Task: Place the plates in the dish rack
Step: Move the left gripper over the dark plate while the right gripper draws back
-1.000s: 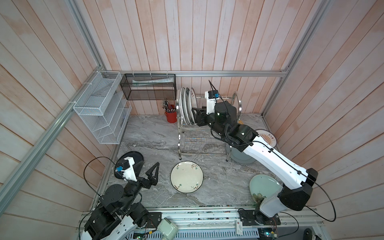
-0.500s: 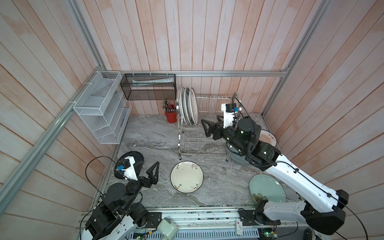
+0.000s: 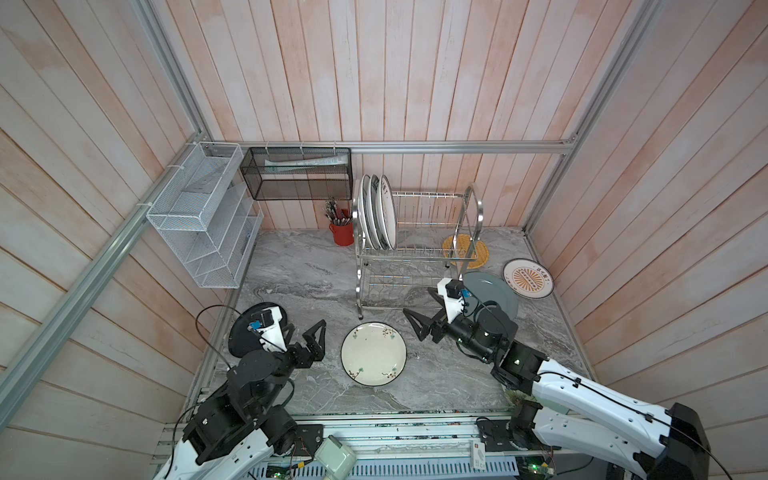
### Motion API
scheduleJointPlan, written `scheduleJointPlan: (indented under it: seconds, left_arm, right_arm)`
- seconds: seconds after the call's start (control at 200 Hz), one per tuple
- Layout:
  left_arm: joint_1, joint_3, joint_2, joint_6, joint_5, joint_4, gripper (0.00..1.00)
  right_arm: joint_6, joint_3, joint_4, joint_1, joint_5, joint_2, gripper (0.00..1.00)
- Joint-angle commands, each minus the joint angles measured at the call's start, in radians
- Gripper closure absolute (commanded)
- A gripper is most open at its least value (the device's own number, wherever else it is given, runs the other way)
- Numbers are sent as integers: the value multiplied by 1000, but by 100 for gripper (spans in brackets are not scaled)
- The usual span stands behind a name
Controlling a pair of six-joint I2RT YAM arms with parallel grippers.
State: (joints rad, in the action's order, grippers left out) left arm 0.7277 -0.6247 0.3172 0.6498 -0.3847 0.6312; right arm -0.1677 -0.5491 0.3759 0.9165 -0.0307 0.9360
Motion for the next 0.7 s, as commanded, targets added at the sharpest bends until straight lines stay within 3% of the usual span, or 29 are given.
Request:
scheduleJointPlan:
  seconds: [0.0, 0.085, 0.16, 0.43, 0.695]
  left_arm:
    - [0, 103, 55, 253, -11, 17, 0]
    - [-29, 183, 72, 342, 24, -54, 0]
    - [-128, 214, 84, 372, 109, -105, 0]
    - [-768, 214, 193, 310, 569, -168, 0]
    - [-1208, 209, 309, 227, 697, -182, 0]
  right_arm:
    - [45, 56, 169, 32, 13, 17, 2]
    - [31, 97, 193, 49, 1, 45, 2]
    - [20, 137, 251, 66, 22, 71, 2]
    - [59, 187, 364, 123, -4, 171, 2]
    - [113, 182, 399, 171, -9, 230, 2]
